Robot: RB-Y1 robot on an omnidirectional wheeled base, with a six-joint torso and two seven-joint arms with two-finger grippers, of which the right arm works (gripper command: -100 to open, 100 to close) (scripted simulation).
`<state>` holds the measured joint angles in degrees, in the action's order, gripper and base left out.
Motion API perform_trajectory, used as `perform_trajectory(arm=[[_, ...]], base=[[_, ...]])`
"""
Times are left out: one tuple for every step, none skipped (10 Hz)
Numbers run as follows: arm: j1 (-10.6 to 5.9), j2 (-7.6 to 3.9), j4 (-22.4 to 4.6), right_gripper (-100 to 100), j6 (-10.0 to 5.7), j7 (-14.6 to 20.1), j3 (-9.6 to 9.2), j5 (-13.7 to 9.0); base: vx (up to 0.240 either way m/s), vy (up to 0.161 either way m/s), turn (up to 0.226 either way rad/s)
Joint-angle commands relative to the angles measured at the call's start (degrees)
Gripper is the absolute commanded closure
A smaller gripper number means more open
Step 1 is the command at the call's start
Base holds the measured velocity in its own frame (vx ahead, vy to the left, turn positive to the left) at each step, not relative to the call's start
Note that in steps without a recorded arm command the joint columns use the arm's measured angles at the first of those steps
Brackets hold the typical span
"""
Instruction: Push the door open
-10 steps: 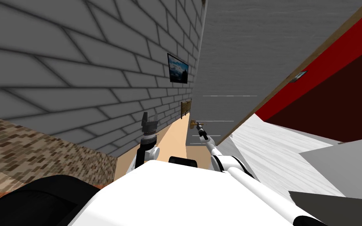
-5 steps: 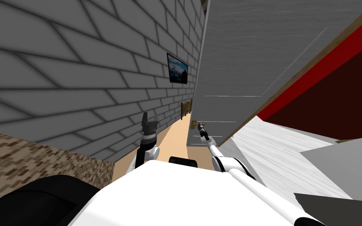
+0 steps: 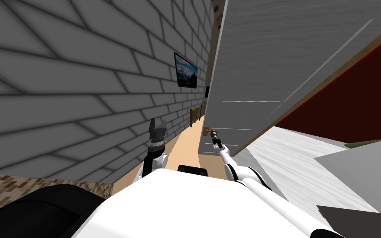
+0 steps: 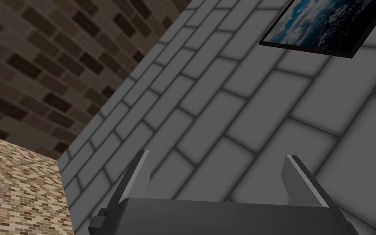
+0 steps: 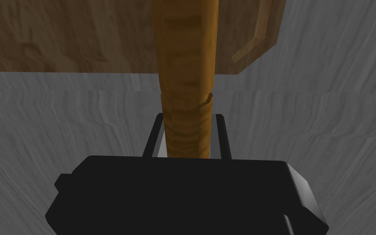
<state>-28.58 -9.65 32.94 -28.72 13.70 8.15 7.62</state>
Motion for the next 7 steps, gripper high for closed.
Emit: perform_trajectory(arm=[[0.26,-0.17,1.0,100,0.26,-0.6,0.87,-0.4],[0.35,-0.38,0.9,100,0.33,-1.0,1.55,-0.8],[0.41,-0.49,0.9,100,0.37,-1.3,1.94,-1.0],[0.48,-0.65,0.9,100,0.43,-1.6,2.46,-1.2],[0.92,-0.80,1.4,100,0.72,-1.3,2.19,-1.1],[1.01,-1.28,1.4,100,0.72,-1.7,3.12,-1.5],[1.06,-1.37,1.4,100,0.73,-1.8,3.36,-1.6]], base=[[0.187,0.145,-0.067],[0.175,0.138,-0.067],[0.150,0.114,-0.058],[0.145,0.116,-0.045],[0.069,0.047,-0.042],[0.135,0.051,-0.061],[0.197,0.082,-0.062]])
